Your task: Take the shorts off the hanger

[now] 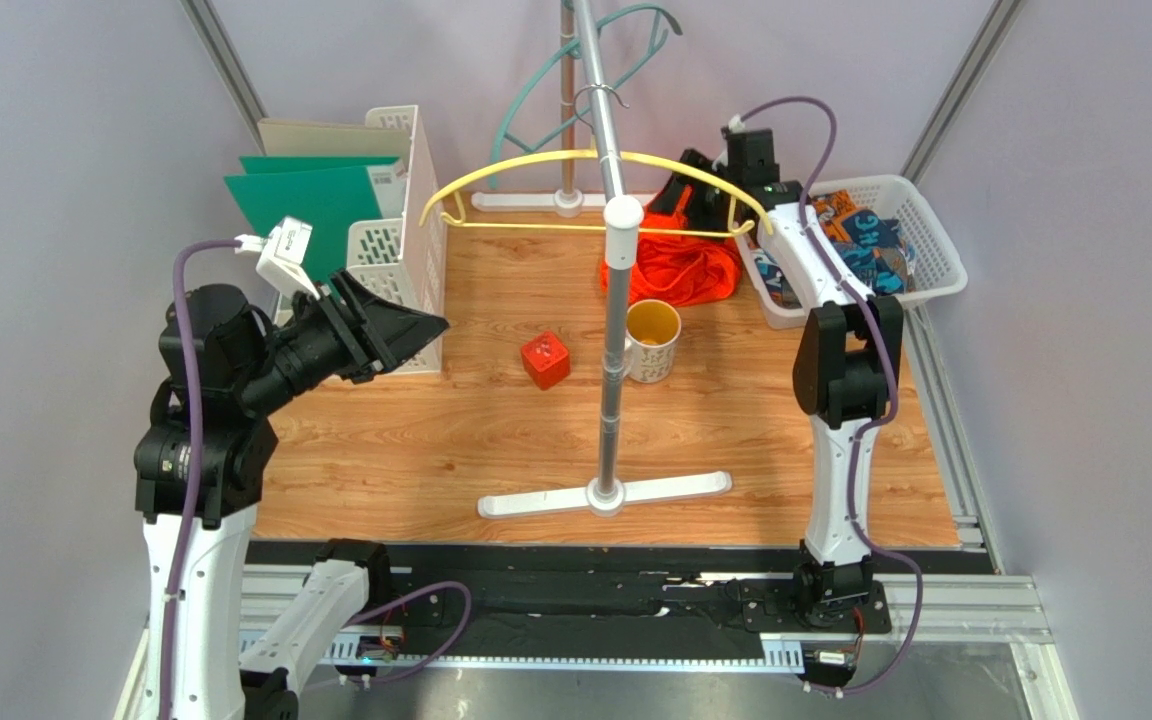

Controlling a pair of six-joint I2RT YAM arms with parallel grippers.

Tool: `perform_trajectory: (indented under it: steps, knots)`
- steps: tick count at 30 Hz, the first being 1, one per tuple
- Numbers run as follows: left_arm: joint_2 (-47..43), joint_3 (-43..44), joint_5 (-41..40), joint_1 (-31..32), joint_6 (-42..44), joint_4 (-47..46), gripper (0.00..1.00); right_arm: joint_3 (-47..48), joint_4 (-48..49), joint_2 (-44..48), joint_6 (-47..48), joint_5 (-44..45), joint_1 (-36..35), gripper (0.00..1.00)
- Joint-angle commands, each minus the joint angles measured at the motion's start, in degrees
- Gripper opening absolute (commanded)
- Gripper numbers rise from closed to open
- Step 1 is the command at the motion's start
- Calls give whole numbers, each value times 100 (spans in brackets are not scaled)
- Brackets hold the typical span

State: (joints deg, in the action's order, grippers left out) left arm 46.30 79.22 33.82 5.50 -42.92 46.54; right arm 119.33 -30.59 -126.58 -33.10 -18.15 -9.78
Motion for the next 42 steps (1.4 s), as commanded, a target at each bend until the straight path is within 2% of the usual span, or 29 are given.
perform_trajectory:
  steps: [1, 3, 7, 11, 15, 17, 20, 26, 30, 34, 37, 39, 40, 42]
  knots:
    - [133, 208, 10, 4, 187, 188, 59, -743, -236, 1135, 770, 592, 143, 91]
    - [221, 199, 54, 4, 196, 119, 59, -1025, -141, 1215, 832, 936, 152, 100]
    - [335, 287, 63, 4, 380, 74, 60, -491, -263, 513, 937, 787, 134, 100]
    - [537, 812, -34, 4, 775, 398, 60, 230, -308, -129, 788, 1120, 47, 100]
    - [555, 1051, -183, 4, 987, 768, 60, 415, 448, -471, 1515, 2024, -243, 100]
    - [477, 1052, -227, 4, 1013, 856, 60, 1160, 73, -1031, 1789, 2096, -270, 100]
    - [389, 1121, -314, 4, 1110, 1083, 60, 1734, -456, -1377, 2237, 1905, -296, 100]
    - [309, 1052, -430, 4, 1216, 1252, 60, 814, -808, -1105, 2966, 2333, -516, 100]
    - [370, 1043, -289, 4, 1128, 1190, 60, 917, -1475, -1351, 3186, 2474, -534, 100]
    - [353, 973, -114, 4, 1005, 1120, 60, 785, -1503, -1491, 3293, 2807, -569, 99]
    - [283, 920, -17, 4, 917, 1085, 60, 1013, -1642, -1746, 3284, 2852, -586, 89]
    - [239, 920, -16, 4, 899, 1111, 60, 1301, -1861, -1895, 3275, 2721, -595, 68]
    - [187, 902, 1, 4, 890, 1129, 60, 1321, -1872, -1922, 3266, 2581, -595, 54]
    - [134, 893, 19, 4, 864, 1137, 60, 1304, -1854, -1870, 3170, 2292, -595, 46]
